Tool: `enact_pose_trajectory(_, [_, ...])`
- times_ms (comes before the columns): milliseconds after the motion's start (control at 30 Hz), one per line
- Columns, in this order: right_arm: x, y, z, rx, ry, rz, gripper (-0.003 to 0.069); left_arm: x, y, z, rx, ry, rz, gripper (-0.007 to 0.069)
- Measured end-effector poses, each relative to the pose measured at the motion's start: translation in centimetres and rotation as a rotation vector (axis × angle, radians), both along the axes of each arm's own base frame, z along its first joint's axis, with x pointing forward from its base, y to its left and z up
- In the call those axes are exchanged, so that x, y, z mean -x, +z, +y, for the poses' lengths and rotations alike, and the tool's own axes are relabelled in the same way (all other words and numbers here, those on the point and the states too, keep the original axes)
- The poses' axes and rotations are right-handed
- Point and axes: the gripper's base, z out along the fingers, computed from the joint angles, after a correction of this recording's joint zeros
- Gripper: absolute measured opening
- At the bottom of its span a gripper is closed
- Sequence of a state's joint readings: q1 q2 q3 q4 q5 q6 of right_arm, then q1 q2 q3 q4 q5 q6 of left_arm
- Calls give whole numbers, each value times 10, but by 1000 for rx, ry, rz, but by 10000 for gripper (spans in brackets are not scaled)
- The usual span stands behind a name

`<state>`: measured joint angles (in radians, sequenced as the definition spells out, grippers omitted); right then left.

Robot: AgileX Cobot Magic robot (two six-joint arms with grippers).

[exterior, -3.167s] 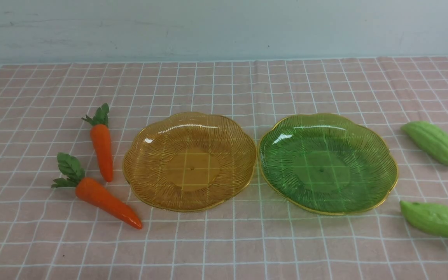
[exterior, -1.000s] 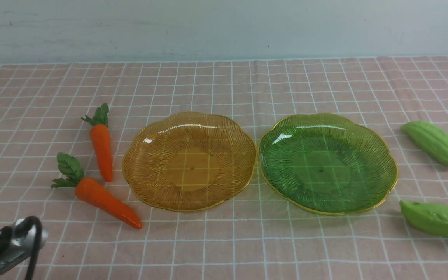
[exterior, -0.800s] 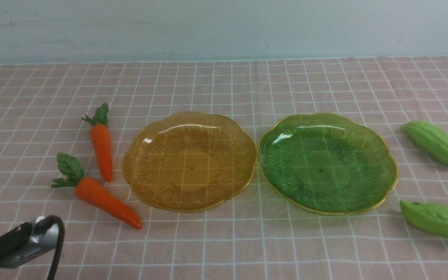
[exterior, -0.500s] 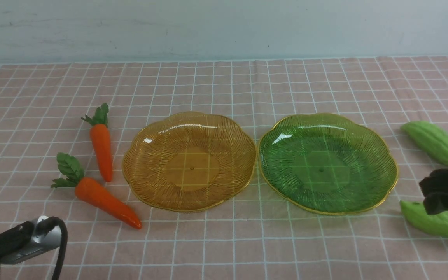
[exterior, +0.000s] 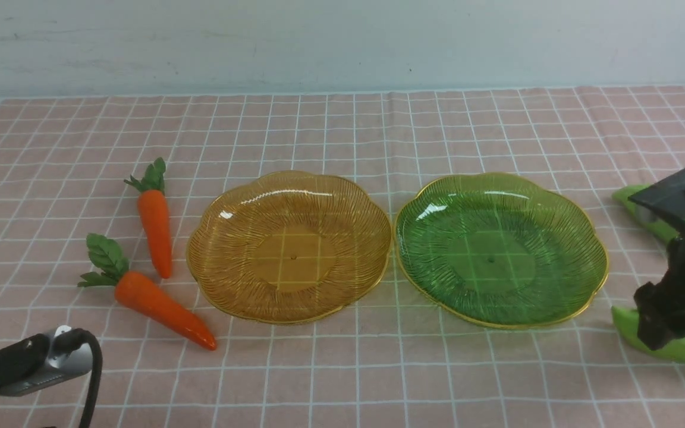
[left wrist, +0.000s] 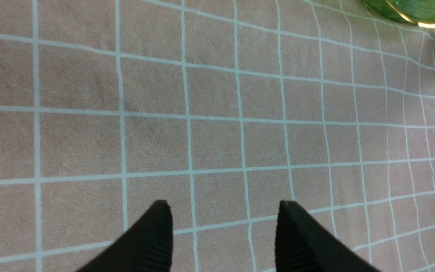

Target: Put different types of vegetables on the plate.

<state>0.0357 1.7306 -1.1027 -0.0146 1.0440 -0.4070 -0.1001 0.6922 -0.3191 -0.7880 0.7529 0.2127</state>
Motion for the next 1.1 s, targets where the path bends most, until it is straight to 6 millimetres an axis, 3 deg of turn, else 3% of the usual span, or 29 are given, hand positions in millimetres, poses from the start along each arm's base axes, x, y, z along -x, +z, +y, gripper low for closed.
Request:
enact_pose_trajectory(433, [-11, -44, -8, 96, 139, 109, 582, -2, 1, 1, -2, 16, -17, 347])
enact_pose_trajectory(567, [-9, -46, -9, 110, 139, 141, 525, -2, 1, 1, -2, 16, -17, 347])
enact_pose_trajectory(633, [-11, -40, -10, 117, 102, 163, 425, -2, 1, 1, -2, 16, -17, 347])
enact_pose_trajectory(667, [-11, -39, -10, 117, 98, 164, 422, -2, 1, 1, -2, 16, -17, 347])
enact_pose_trajectory(800, [-29, -1, -5, 71, -16, 104, 422, -2, 1, 1, -2, 16, -17, 347])
enact_pose_trajectory(967, [-60, 73, 33, -343, -199, -119, 422, -2, 1, 1, -2, 17, -17, 347])
enact_pose_trajectory(1100, [-76, 81, 75, -535, -196, -234, 422, -2, 1, 1, -1, 17, -17, 347])
